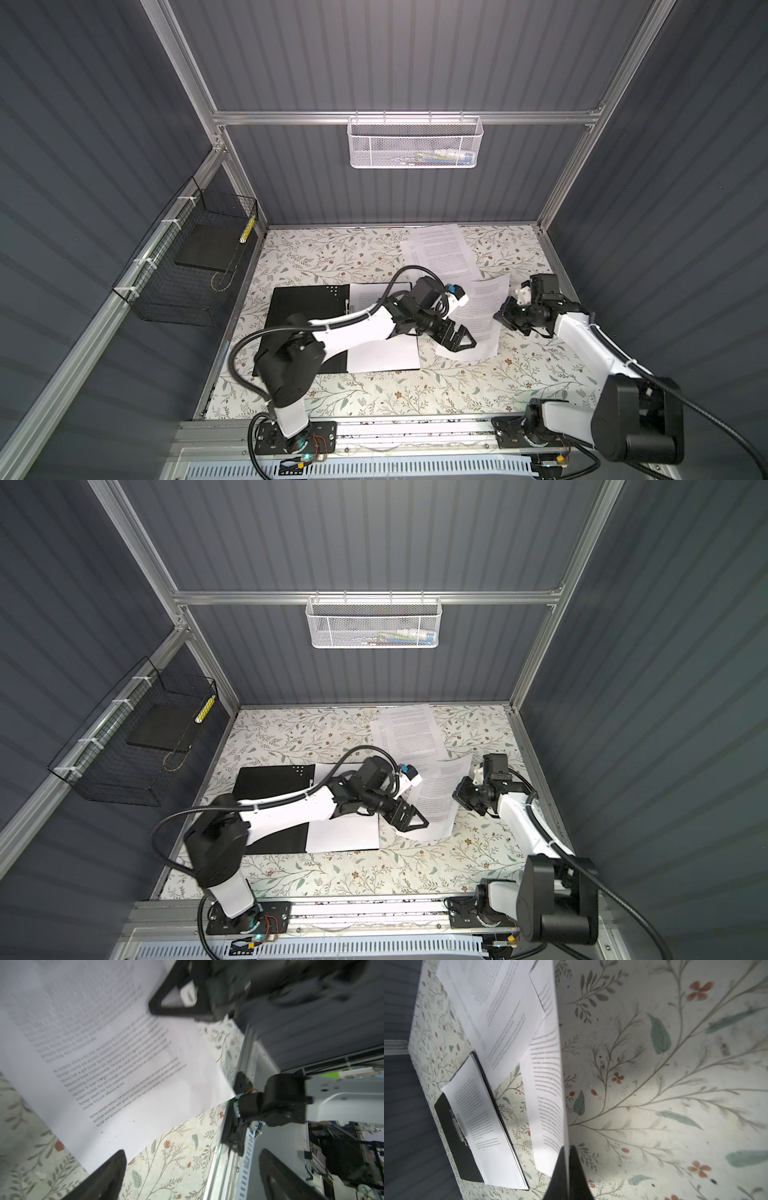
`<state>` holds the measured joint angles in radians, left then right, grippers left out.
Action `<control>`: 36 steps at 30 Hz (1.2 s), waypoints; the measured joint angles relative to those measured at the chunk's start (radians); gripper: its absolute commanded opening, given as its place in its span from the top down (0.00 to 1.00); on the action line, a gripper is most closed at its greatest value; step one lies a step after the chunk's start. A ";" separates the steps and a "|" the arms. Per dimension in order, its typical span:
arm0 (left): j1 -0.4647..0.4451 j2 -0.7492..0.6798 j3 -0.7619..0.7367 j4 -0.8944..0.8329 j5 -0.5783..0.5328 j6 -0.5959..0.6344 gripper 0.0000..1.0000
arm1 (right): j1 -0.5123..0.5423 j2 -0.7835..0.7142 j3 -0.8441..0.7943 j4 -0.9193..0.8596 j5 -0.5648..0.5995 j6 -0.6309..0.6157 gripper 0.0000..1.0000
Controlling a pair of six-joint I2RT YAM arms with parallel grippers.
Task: Put the files into the folder
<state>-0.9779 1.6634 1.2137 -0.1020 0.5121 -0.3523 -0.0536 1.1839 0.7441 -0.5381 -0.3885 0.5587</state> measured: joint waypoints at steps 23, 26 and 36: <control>0.000 -0.863 -0.360 -0.379 -0.879 0.139 0.00 | 0.687 0.285 0.666 -0.034 -0.004 0.144 1.00; 0.000 -0.930 -0.406 -0.402 -0.948 0.148 0.00 | 0.718 0.314 0.665 0.050 -0.062 0.175 1.00; 0.021 -0.848 -0.410 -0.418 -0.996 0.170 0.00 | 0.614 0.474 0.435 0.243 -0.058 0.203 1.00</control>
<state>-0.9569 0.8150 0.8032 -0.5205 -0.4835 -0.1822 0.5602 1.6577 1.1786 -0.2955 -0.4469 0.7612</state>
